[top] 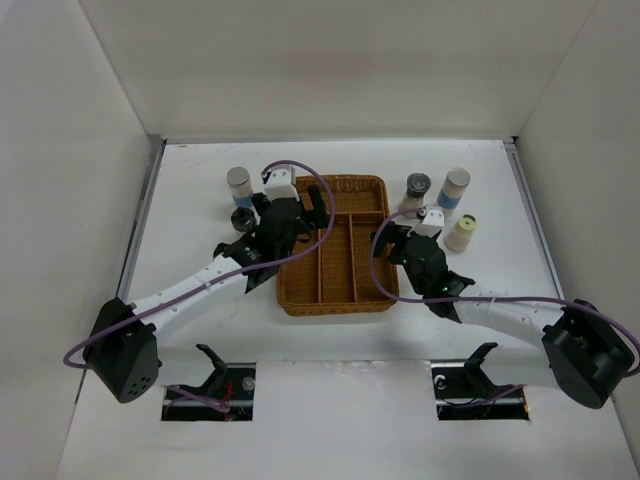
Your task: Organize the condiment bottles
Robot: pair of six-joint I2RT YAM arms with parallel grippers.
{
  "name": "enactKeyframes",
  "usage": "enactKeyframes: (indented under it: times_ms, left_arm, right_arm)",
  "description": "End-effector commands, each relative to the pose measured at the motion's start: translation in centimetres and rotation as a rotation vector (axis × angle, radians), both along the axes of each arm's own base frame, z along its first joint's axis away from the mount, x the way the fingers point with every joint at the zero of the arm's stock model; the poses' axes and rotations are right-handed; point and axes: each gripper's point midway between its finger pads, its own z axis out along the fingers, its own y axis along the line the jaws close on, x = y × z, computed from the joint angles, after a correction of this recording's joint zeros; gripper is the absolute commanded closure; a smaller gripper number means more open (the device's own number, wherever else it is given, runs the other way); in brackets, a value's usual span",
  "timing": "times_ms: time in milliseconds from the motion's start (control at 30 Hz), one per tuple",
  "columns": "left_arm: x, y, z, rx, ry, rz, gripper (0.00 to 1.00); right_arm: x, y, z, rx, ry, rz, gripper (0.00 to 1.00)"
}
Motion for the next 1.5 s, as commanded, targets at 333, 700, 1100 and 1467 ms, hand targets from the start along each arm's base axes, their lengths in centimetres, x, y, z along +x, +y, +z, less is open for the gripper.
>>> enactKeyframes:
  times_ms: [333, 700, 1100, 1467]
  left_arm:
    - [1.5, 5.7, 5.7, 0.001, -0.148, 0.155, 0.0]
    - [3.0, 8.7, 4.5, 0.065, -0.107, 0.225, 0.54]
    - [8.6, 13.6, 2.0, 0.108, -0.011, 0.369, 0.15]
    - [13.5, 16.7, -0.7, 0.14, 0.06, 0.441, 0.17]
  right_arm:
    - [0.5, 1.0, 3.3, 0.064, -0.092, 0.011, 0.0]
    - [-0.4, 2.9, 3.9, 0.119, -0.083, 0.116, 0.73]
    - [0.1, 3.6, 2.7, 0.098, -0.056, 0.136, 0.19]
    - [0.2, 4.1, 2.4, 0.085, -0.055, 0.151, 0.13]
